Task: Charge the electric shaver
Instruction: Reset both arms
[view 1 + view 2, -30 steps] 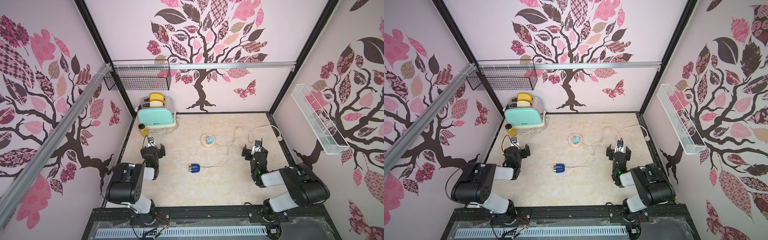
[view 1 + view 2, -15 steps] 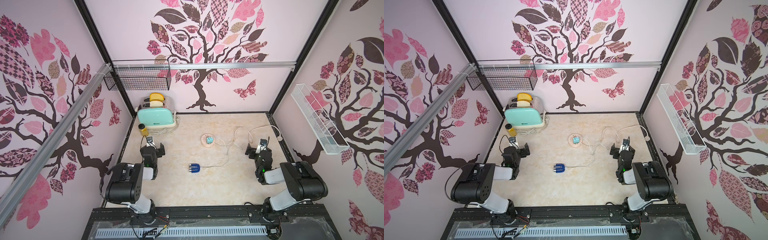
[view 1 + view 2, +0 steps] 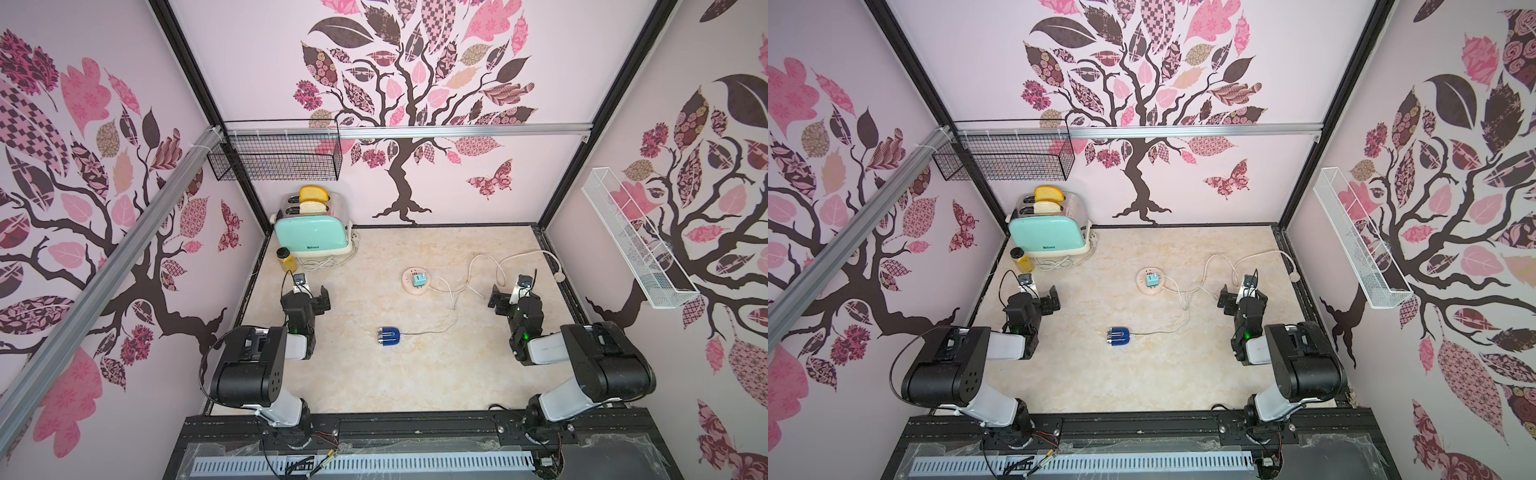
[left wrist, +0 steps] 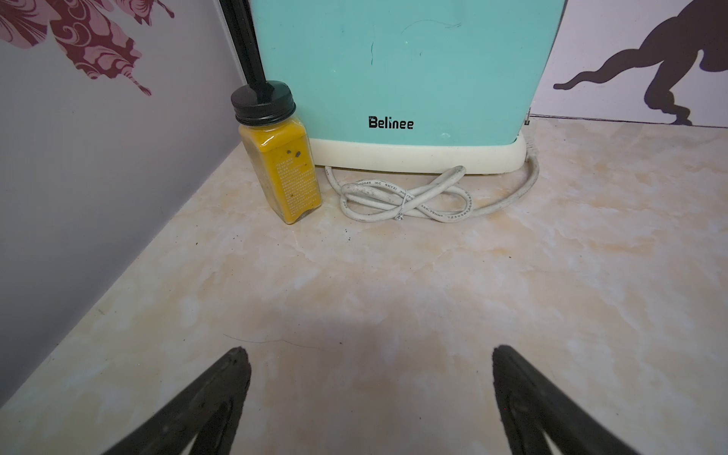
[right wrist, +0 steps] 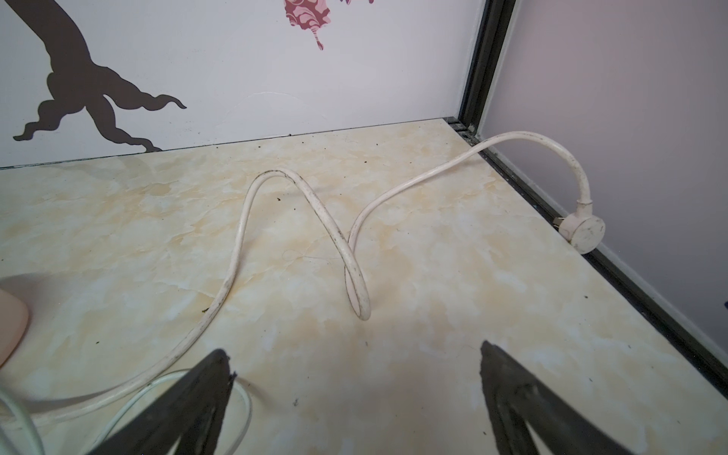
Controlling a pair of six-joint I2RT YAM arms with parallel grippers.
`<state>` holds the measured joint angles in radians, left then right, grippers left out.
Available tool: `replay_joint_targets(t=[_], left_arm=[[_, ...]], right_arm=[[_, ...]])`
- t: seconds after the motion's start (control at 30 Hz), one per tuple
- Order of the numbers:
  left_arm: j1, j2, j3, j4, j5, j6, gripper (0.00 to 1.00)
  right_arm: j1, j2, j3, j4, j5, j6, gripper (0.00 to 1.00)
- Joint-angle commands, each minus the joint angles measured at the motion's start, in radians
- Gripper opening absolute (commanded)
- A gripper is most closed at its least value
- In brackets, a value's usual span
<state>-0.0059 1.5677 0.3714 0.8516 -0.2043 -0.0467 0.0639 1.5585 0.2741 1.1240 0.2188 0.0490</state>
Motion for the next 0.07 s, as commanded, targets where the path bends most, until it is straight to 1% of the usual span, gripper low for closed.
replay_joint_targets(t=[0.0,0.03], left_arm=[[0.006,-0.007,0.014,0.019,0.006,-0.004,0.98],[0.006,-0.008,0.014,0.019,0.006,-0.004,0.98]], right_arm=[[-0.001,-0.008,0.022,-0.005,-0.004,0.008,0.99],[-0.001,-0.009,0.02,-0.003,-0.004,0.008,0.99]])
